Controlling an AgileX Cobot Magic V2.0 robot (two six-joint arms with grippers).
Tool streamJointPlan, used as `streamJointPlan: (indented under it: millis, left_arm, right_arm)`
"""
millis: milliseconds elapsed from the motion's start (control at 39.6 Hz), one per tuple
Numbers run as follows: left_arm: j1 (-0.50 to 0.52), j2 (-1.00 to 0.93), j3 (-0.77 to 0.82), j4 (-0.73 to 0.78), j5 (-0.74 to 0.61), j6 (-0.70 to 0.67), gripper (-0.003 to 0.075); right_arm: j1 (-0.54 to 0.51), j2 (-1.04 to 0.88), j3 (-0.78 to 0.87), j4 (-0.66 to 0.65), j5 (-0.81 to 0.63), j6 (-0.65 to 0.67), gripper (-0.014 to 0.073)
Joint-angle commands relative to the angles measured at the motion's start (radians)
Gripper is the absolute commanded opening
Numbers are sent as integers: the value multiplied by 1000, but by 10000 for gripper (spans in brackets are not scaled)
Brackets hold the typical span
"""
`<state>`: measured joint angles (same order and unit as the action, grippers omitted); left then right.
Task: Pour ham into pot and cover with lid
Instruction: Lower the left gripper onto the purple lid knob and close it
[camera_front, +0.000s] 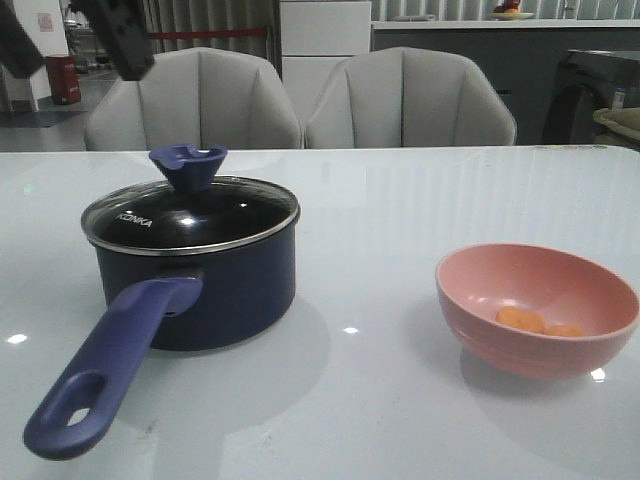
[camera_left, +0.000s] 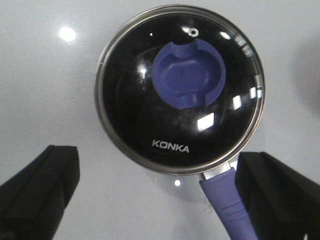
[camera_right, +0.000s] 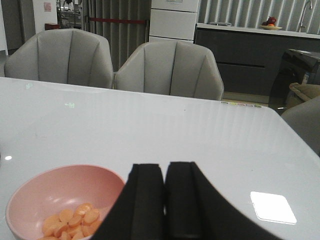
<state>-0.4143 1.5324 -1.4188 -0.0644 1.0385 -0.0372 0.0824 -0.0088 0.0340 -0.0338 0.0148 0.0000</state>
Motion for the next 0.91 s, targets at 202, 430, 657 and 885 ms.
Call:
streamJointPlan:
  millis: [202,430,657,885]
  left_arm:
    - [-36,146,-193,-5,41,1,671]
    - [-37,228,-250,-5,67,16,671]
    - [-37,278,-262,-5,51,21,671]
    - [-37,300,-262,-11,30,21,671]
  right_arm:
    - [-3,-20,2,-2,-75,0,148]
    - [-3,-20,2,-2,-75,0,148]
    - [-3,-20,2,-2,-75,0,148]
    - [-3,-20,2,-2,-75,0,148]
